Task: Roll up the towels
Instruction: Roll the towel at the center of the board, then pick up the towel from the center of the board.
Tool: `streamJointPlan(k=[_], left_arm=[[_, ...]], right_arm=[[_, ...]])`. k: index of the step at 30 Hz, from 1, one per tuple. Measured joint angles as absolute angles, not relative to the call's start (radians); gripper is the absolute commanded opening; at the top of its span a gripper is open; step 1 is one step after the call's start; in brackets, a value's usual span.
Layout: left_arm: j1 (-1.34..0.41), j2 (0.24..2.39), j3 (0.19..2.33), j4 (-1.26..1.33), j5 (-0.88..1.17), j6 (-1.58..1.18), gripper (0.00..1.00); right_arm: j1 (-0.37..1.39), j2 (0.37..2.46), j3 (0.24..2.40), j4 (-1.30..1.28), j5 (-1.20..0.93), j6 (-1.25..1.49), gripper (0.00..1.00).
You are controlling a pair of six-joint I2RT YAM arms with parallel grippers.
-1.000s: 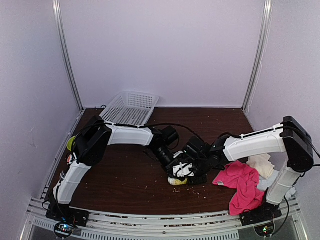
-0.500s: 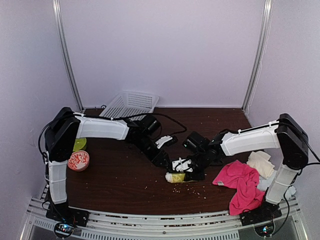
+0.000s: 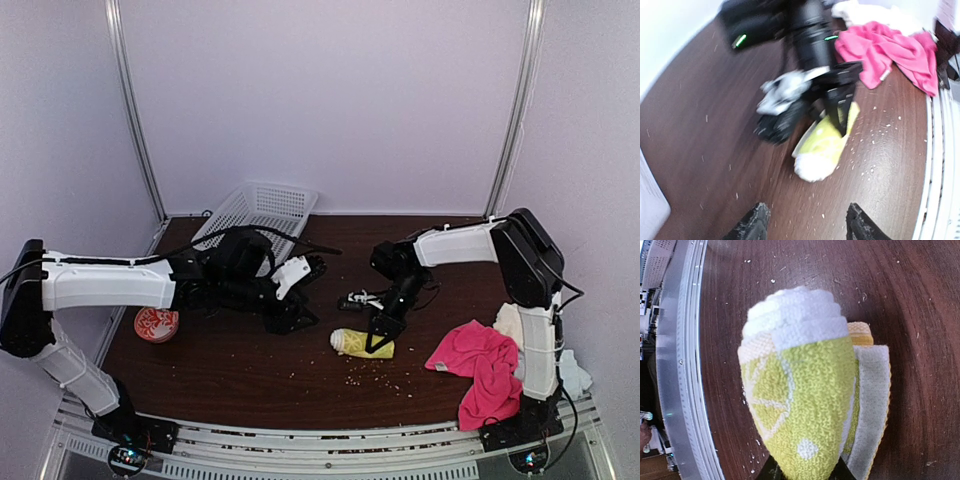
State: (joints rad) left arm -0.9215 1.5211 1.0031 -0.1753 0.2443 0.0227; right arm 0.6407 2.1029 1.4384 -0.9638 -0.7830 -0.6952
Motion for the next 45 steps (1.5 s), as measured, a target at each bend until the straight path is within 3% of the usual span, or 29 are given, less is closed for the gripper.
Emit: streamJointPlan(k=[4, 11, 26, 35, 45], left_arm=[[-1.061, 1.546, 1.039, -0.145, 0.152, 0.157, 0.57], [-1.206, 1.875, 1.272, -0.218, 0.017, 0.352, 0.63], [-1.225, 2.009, 1.353, -0.263, -0.158, 0.479, 0.64], [-1.225, 2.080, 1.390, -0.262, -0.177, 0.497, 0.59], [-1.225, 2.117, 1.424, -0.267, -0.199, 0.508, 0.45]], right_arm=[[0.615, 2.167, 1.500, -1.049, -0.852, -0.708, 0.09], [0.611, 2.236, 1.563, -1.152, -0.911, -0.700, 0.09], [0.611, 2.296, 1.624, -1.248, -0.945, -0.700, 0.10], [0.611, 2.305, 1.628, -1.266, -0.957, -0.704, 0.11], [0.610, 2.307, 1.627, -1.277, -0.961, -0.721, 0.12]])
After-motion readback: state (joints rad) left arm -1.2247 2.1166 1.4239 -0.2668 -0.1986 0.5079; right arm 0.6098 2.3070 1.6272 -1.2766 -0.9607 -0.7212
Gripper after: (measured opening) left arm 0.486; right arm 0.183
